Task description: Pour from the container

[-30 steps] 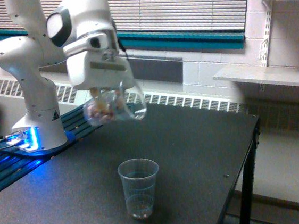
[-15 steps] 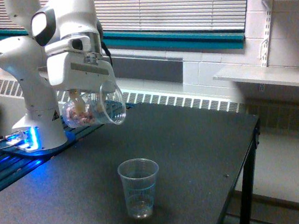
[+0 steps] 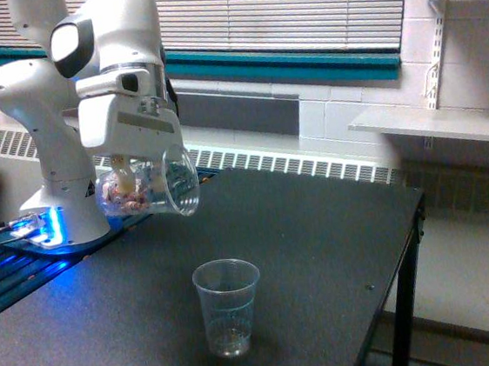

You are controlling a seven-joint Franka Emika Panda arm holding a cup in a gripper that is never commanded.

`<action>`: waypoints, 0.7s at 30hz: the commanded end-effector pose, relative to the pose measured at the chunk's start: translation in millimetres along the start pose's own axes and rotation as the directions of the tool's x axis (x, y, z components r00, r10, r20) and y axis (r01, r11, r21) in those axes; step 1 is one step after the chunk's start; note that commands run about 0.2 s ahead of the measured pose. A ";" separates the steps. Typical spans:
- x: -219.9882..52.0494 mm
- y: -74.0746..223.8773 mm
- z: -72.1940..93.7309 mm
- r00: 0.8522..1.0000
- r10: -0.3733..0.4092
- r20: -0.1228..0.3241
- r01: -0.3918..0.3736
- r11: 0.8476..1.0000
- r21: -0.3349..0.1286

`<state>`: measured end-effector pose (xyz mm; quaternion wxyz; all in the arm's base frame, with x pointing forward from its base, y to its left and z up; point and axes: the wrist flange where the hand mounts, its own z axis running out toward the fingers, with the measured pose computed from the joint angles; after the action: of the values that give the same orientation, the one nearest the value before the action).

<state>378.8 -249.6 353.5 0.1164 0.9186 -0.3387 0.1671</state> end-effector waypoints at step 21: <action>11.9 -14.0 2.2 0.996 -0.082 0.024 0.084 0.991 -0.105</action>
<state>389.9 -251.1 354.8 0.1621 0.9267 -0.3101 0.1372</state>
